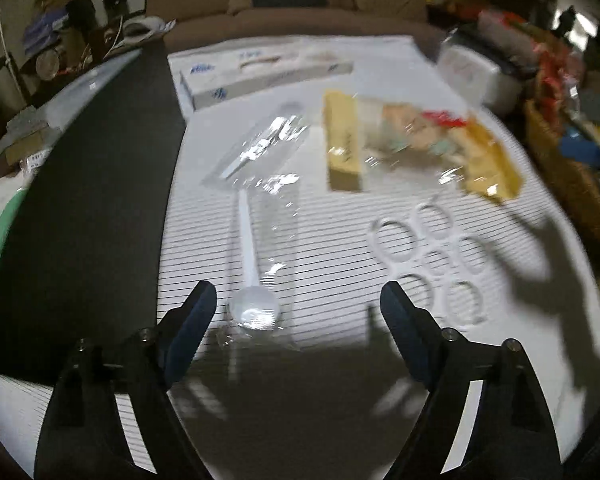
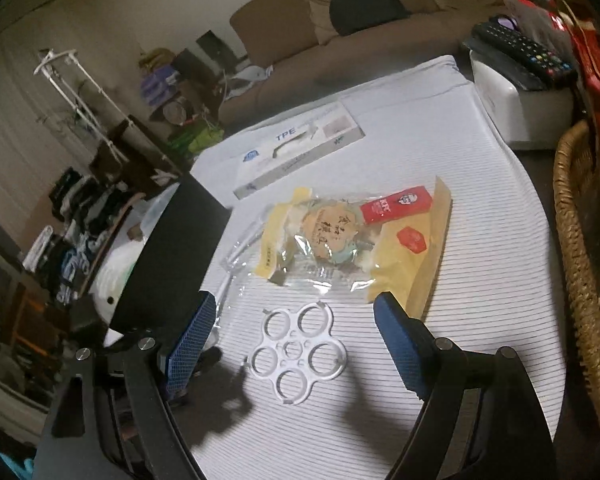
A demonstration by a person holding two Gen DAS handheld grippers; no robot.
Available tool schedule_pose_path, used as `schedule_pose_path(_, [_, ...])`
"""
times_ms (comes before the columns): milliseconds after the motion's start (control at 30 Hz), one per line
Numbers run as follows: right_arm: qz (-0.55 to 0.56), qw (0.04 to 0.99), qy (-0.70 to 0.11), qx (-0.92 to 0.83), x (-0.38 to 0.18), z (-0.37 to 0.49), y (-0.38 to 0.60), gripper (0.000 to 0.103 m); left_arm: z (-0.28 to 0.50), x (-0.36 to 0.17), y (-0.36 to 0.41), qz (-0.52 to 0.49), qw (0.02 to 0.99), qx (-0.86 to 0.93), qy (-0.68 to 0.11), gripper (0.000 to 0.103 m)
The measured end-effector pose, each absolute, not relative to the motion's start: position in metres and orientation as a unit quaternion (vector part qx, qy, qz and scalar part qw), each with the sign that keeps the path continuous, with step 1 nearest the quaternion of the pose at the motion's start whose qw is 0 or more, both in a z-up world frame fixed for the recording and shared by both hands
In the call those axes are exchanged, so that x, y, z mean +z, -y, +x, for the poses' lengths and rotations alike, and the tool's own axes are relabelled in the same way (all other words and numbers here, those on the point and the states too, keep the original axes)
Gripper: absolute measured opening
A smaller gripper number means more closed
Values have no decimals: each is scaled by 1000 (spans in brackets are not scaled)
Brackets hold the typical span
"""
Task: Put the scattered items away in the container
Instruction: 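Grasp the bagged white plastic spoon with the left tool, then carry the bagged spoon into the box while the right tool grasps another bagged spoon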
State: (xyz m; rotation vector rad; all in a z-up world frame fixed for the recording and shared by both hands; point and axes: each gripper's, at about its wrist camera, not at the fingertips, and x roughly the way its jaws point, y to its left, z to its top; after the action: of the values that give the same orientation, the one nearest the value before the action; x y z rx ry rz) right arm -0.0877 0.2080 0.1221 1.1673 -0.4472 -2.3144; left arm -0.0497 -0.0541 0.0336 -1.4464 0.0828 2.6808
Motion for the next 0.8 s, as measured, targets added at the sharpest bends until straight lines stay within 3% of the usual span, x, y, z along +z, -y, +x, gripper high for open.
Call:
schedule_pose_path(300, [444,267,142,-843,114,-87,-201,84,-71,10,59,-496,16,868,-17,56])
schedule_pose_path(333, [445,270,147,-841,113,-87,-202,84,-73,10,60,-498,19,867,-11,48])
schedule_pose_path(367, [445,273,152,-839,113,-87,-202,84,-73,11,60,-497,19,868,-9,31])
schedule_pose_path(400, [446,273,155,-838,112,-87,-203,84,-73,12,61,-495,22,869,-9,24])
schedule_pose_path(567, [450,267,161,-837,109,-87,-206,84,-70,25,66,-488,47,871,29,25])
schedule_pose_path(800, [439,272,162,-841,116,-89,-194,84,-37,125,92,-353,70,931,67,25])
